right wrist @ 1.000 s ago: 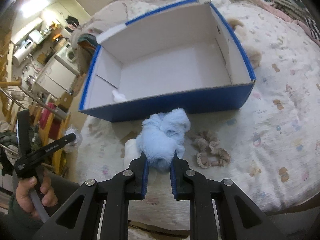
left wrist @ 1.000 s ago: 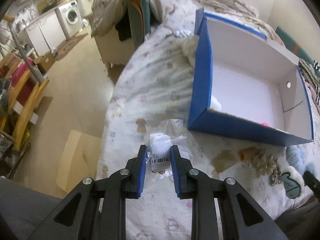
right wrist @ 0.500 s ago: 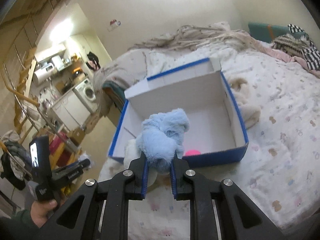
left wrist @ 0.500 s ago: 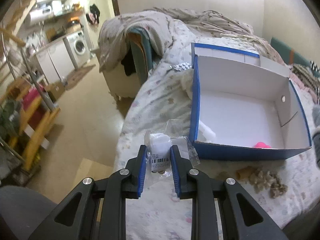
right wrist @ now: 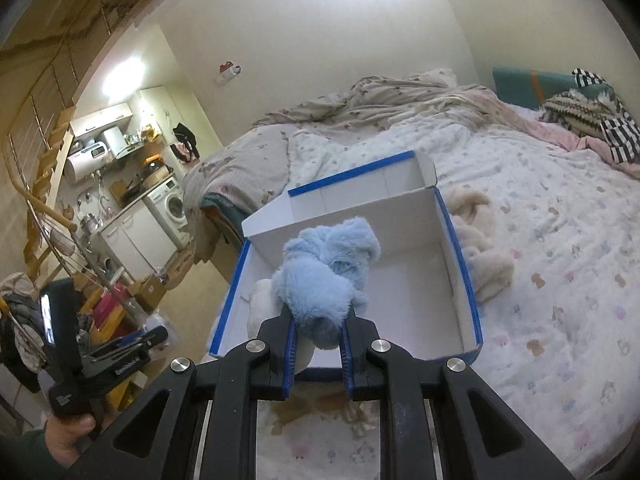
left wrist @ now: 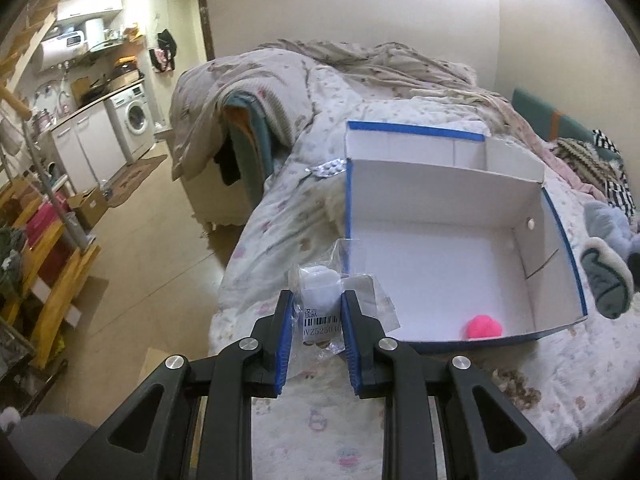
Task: Organize soft objects
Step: 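Carry the plastic bag and blue plush with both grippers over the box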
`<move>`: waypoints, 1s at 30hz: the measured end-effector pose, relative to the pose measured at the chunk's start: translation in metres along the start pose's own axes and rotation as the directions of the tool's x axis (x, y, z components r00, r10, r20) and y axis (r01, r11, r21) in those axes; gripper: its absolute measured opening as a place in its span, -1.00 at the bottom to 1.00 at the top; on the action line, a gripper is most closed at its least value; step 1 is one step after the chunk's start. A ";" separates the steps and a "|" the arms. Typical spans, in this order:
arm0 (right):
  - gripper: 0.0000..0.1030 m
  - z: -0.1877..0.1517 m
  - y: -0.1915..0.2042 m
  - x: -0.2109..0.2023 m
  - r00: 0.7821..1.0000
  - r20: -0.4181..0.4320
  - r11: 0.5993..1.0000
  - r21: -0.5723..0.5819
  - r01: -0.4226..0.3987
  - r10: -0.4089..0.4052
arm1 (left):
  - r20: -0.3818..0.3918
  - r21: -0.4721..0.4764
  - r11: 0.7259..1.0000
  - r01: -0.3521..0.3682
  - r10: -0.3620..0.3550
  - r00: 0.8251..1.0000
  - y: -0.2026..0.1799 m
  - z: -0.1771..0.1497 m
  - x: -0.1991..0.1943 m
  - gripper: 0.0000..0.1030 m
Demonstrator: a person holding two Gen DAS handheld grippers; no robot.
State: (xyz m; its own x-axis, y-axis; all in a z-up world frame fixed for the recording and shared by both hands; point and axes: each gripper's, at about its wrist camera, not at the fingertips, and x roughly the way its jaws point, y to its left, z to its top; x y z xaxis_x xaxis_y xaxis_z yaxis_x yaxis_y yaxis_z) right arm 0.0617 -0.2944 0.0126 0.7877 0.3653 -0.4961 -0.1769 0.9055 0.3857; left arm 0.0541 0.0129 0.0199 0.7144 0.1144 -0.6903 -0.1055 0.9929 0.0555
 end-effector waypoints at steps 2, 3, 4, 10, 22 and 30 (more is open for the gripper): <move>-0.61 0.004 0.001 0.003 1.000 0.000 1.000 -0.016 0.004 -0.004 | 0.005 0.007 1.000 0.003 -0.003 1.000 -0.002 0.005 0.002 -0.59; -0.61 0.006 0.001 0.004 1.000 0.001 1.000 -0.021 0.005 -0.005 | 0.007 0.011 1.000 0.003 -0.004 1.000 -0.003 0.008 0.003 -0.59; -0.61 0.008 0.001 0.006 1.000 0.001 1.000 -0.027 0.007 -0.007 | 0.010 0.014 1.000 0.004 -0.005 1.000 -0.004 0.012 0.005 -0.59; -0.61 0.023 -0.007 0.021 0.999 0.001 0.998 -0.055 0.035 -0.035 | 0.029 0.040 0.999 0.012 -0.013 0.999 -0.011 0.032 0.014 -0.59; -0.61 0.047 -0.038 0.060 0.998 -0.023 0.998 -0.001 0.063 -0.063 | 0.036 0.098 0.995 0.027 -0.031 0.999 -0.030 0.059 0.039 -0.59; -0.61 0.054 -0.041 0.082 0.998 -0.042 0.999 -0.004 0.054 -0.054 | -0.005 0.116 0.992 0.053 -0.052 0.999 -0.046 0.068 0.069 -0.59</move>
State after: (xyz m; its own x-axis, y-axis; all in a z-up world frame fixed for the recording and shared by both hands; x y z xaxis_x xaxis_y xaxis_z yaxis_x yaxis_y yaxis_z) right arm 0.1654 -0.3132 -0.0016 0.7706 0.3247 -0.5484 -0.1367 0.9247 0.3554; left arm 0.1552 -0.0226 0.0189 0.7152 0.0621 -0.6962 0.0135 0.9946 0.1027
